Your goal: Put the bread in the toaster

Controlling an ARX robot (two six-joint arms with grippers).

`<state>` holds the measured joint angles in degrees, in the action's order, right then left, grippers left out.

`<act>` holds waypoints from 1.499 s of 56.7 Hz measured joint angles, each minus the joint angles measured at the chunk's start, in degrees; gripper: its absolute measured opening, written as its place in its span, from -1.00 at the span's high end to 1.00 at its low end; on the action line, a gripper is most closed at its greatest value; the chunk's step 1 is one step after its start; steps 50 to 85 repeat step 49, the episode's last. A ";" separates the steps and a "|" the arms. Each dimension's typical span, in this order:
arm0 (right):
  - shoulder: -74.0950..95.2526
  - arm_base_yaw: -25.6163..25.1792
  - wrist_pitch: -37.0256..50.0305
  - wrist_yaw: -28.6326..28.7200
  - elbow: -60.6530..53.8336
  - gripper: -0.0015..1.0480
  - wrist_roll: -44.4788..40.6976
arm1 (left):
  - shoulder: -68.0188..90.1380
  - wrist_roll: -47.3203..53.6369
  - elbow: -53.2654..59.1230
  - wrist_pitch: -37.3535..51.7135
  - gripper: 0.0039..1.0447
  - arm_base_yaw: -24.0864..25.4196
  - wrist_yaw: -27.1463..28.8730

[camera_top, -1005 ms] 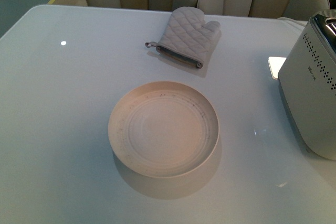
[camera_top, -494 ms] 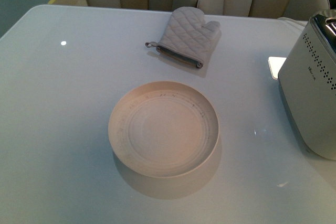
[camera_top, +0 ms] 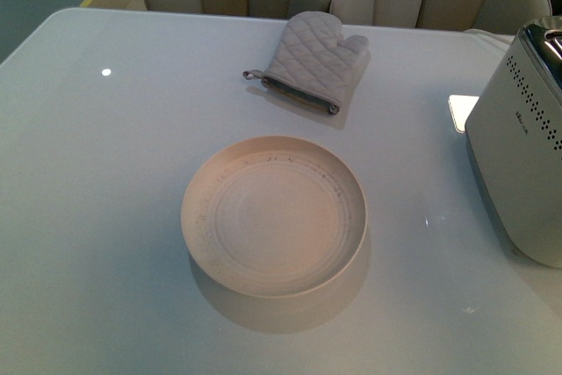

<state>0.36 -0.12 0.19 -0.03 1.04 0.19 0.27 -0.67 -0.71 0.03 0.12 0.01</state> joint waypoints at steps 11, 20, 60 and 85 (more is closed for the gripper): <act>0.00 0.00 0.00 0.00 0.00 -0.83 0.00 | 0.00 0.00 0.00 0.00 -0.86 0.00 0.00; 0.00 0.00 0.00 0.00 0.00 -0.83 0.00 | 0.00 0.00 0.00 0.00 -0.86 0.00 0.00; 0.00 0.00 0.00 0.00 0.00 -0.83 0.00 | 0.00 0.00 0.00 0.00 -0.86 0.00 0.02; 0.00 0.00 0.00 0.00 0.00 -0.83 0.00 | 0.00 0.00 0.00 0.00 -0.86 0.00 0.02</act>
